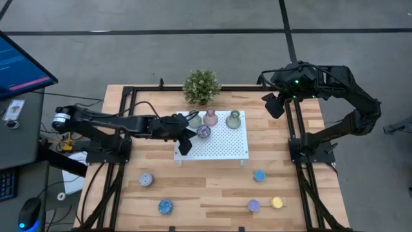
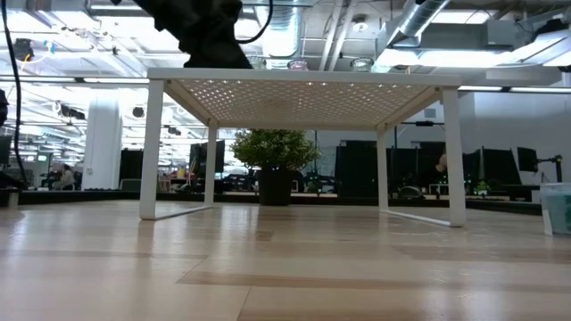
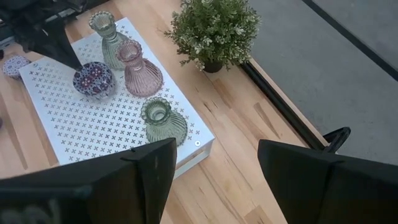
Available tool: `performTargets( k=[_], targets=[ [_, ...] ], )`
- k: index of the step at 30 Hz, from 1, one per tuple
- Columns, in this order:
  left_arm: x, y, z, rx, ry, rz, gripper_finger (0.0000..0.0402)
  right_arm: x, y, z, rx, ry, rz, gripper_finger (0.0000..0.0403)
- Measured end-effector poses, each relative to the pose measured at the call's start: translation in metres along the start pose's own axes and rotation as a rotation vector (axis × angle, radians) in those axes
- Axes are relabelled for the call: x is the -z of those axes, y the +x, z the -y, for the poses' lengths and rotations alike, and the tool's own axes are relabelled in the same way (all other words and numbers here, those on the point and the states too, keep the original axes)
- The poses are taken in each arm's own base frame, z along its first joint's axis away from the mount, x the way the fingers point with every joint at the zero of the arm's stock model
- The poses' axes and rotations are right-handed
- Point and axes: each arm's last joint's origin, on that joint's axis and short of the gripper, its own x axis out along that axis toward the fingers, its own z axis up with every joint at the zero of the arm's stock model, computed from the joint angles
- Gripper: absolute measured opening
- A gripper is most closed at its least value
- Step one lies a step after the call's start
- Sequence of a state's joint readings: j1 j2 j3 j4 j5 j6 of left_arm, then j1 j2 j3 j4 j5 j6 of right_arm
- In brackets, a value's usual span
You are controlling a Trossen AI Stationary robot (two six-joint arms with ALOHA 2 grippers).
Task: Pick & Place candle stick holders
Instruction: Put the red patterned scented candle on the shelf
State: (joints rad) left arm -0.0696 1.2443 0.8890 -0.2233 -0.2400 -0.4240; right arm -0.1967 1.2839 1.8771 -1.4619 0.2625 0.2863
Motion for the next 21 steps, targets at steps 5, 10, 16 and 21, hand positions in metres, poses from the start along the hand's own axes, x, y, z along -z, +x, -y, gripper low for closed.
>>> performTargets(
  k=[5,10,16,21],
  targets=[
    [0.000,0.009,0.003,0.030,-0.004,0.009,0.0002,0.000,0.000,0.000,0.000,-0.005,0.000,0.0219],
    [0.000,0.013,0.005,0.068,-0.006,0.005,0.0002,0.000,0.000,0.000,0.000,-0.005,0.000,0.0219],
    [-0.001,0.008,0.007,0.117,-0.007,-0.005,0.0002,0.000,0.000,0.000,0.000,-0.003,0.000,0.0219],
    [-0.003,-0.012,0.005,-0.017,0.005,0.063,0.0002,0.000,0.000,0.000,-0.008,0.000,-0.003,0.0219]
  ],
)
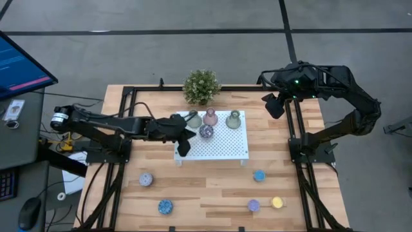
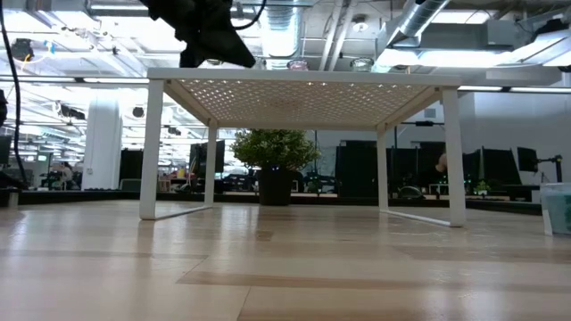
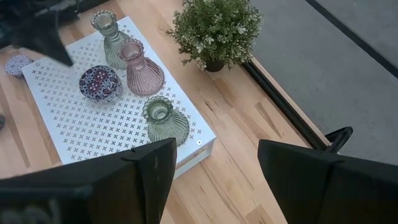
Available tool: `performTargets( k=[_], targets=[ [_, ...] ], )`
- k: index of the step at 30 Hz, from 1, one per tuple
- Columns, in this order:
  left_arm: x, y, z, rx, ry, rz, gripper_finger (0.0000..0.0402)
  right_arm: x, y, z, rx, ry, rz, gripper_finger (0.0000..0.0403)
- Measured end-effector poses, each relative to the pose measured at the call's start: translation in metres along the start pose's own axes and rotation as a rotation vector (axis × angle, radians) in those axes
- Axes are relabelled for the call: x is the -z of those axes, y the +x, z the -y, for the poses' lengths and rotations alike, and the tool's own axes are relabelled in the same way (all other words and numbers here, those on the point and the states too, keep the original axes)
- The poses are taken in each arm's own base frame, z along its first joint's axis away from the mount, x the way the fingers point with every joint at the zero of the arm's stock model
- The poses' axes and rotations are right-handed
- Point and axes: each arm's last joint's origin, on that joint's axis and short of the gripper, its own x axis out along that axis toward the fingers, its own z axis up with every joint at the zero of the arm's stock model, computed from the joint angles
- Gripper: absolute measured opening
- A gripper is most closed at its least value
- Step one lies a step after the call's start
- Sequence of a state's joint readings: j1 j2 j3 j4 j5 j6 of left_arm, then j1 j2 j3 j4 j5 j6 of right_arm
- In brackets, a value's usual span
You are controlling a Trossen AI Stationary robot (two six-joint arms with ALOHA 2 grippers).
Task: Pick & Place candle stick holders
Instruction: Put the red patterned scented candle on the shelf
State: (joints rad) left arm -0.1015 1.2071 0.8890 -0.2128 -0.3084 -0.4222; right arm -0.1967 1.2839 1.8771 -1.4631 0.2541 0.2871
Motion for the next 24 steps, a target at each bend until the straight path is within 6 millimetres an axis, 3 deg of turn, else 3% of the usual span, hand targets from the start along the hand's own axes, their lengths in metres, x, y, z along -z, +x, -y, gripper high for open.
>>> performTargets(
  k=[17,24],
  targets=[
    [0.009,0.028,-0.005,-0.088,0.013,-0.034,0.0002,0.000,0.000,0.000,-0.002,0.002,-0.002,0.0219],
    [0.007,0.031,-0.004,-0.078,0.027,-0.016,0.0002,0.000,0.000,0.000,-0.002,0.002,-0.002,0.0219]
  ],
)
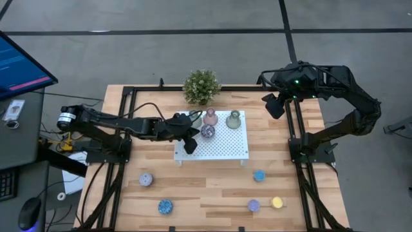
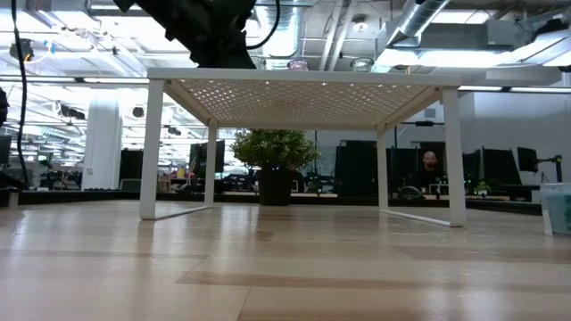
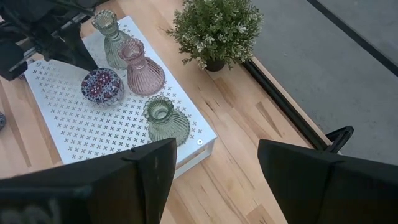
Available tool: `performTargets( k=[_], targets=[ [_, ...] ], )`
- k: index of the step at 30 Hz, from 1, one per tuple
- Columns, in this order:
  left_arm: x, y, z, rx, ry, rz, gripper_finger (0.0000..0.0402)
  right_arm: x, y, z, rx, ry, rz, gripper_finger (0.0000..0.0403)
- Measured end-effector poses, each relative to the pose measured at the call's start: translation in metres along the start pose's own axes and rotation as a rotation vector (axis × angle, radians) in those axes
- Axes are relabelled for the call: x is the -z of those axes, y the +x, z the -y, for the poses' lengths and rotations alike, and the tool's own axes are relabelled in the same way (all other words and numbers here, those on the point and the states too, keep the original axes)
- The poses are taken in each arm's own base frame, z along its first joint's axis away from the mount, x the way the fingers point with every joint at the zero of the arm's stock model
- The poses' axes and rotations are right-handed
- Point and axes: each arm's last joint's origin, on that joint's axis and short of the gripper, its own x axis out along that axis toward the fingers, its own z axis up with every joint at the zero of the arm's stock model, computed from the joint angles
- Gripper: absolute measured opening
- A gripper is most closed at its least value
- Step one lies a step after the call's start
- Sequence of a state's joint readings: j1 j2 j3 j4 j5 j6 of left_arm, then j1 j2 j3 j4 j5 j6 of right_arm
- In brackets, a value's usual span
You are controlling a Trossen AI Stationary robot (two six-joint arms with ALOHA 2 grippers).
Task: Pick & Place candle stick holders
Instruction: Put the red patterned scented candle on the shelf, then put the white patterned scented candle on the shelf
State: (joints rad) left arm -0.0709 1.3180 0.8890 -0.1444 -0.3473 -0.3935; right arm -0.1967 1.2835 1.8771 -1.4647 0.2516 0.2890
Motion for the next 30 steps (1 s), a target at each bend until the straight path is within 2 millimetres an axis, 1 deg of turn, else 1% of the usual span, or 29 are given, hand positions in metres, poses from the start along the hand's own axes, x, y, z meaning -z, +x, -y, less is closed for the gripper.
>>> performTargets(
  k=[14,17,19,21,23,27,30],
  targets=[
    [-0.004,0.000,0.003,0.057,0.032,0.030,0.0002,0.000,0.000,0.000,0.000,0.000,0.000,0.0219],
    [-0.003,0.000,0.004,0.092,0.027,0.014,0.0002,0.000,0.000,0.000,-0.009,0.000,-0.003,0.0219],
    [-0.004,-0.002,0.005,0.138,0.026,-0.001,0.0003,0.002,0.000,-0.001,-0.045,-0.003,-0.027,0.0219],
    [-0.005,-0.009,0.004,0.190,0.017,-0.016,0.0003,0.007,0.000,-0.001,-0.072,0.004,-0.089,0.0219],
    [-0.008,-0.022,0.001,0.204,-0.009,-0.019,0.0003,0.010,0.003,-0.005,-0.064,0.024,-0.152,0.0219],
    [-0.014,-0.051,-0.007,0.210,-0.050,-0.005,0.0012,0.018,0.015,-0.027,-0.145,-0.014,-0.202,0.0219],
    [-0.021,-0.077,-0.014,0.240,-0.069,0.056,0.0030,0.034,0.021,-0.045,-0.162,-0.020,-0.284,0.0219]
  ],
)
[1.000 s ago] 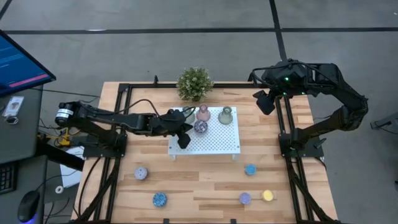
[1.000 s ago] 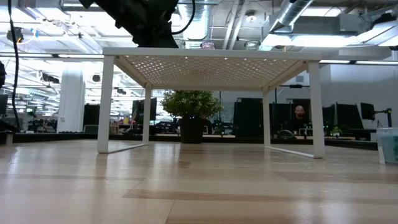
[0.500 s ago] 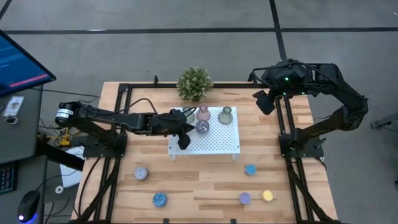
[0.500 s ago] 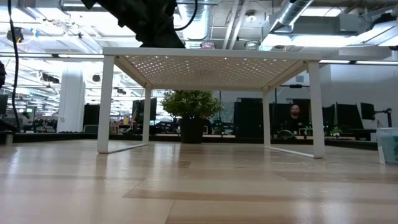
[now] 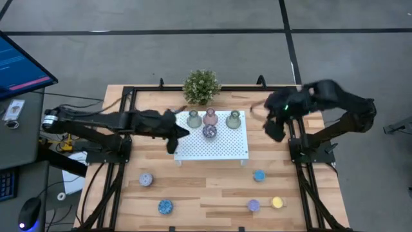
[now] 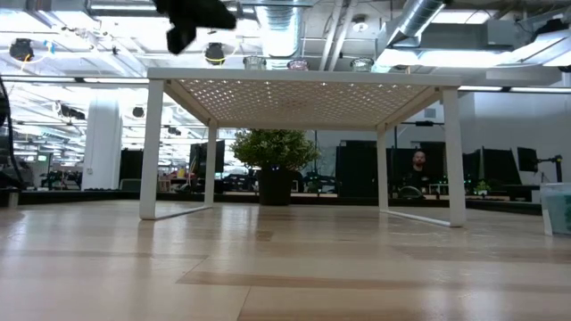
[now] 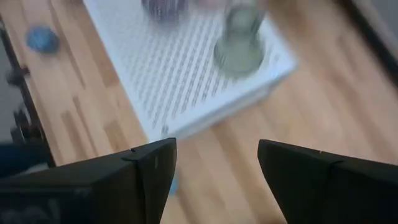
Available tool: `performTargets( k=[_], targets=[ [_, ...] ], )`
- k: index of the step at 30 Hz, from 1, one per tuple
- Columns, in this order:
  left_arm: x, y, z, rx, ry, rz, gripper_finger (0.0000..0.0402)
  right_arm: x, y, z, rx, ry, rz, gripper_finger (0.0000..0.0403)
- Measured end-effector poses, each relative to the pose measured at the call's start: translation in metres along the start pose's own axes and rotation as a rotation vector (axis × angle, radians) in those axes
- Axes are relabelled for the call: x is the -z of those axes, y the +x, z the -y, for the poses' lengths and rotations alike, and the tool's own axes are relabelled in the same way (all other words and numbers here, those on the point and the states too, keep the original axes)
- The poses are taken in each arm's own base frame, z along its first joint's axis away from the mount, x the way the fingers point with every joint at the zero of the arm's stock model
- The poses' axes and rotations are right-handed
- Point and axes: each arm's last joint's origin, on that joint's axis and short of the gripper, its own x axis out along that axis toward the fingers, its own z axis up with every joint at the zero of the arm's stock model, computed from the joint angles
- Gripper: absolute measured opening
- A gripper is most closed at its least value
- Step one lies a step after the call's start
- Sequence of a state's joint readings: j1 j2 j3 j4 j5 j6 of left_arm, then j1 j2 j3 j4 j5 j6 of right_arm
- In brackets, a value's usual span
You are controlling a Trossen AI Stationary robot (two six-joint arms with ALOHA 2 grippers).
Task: Pick & Place candle stick holders
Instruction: Put the white patterned scented candle on the shelf
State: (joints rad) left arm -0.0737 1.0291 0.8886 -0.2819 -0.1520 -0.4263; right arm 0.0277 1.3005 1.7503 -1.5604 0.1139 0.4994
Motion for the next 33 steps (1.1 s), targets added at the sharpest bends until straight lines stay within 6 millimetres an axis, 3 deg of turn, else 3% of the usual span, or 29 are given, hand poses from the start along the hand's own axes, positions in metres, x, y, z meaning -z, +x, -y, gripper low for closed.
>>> performTargets(
  k=[8,12,18,26,33],
  targets=[
    [-0.016,-0.066,-0.003,0.101,0.018,0.185,0.0125,0.031,0.043,-0.034,0.036,0.099,-0.151,0.0246],
    [-0.014,-0.086,-0.007,0.138,0.016,0.193,0.0188,0.043,0.058,-0.044,0.064,0.167,-0.197,0.0274],
    [0.012,-0.089,-0.020,-0.001,-0.073,-0.049,0.0240,0.062,0.080,-0.053,0.105,0.236,-0.263,0.0309],
    [0.023,-0.082,-0.024,-0.078,-0.058,-0.180,0.0238,0.088,0.123,-0.057,0.130,0.273,-0.337,0.0334],
    [0.047,-0.078,-0.028,-0.105,-0.154,-0.446,0.0237,0.086,0.133,-0.060,0.078,0.258,-0.296,0.0332]
  ],
)
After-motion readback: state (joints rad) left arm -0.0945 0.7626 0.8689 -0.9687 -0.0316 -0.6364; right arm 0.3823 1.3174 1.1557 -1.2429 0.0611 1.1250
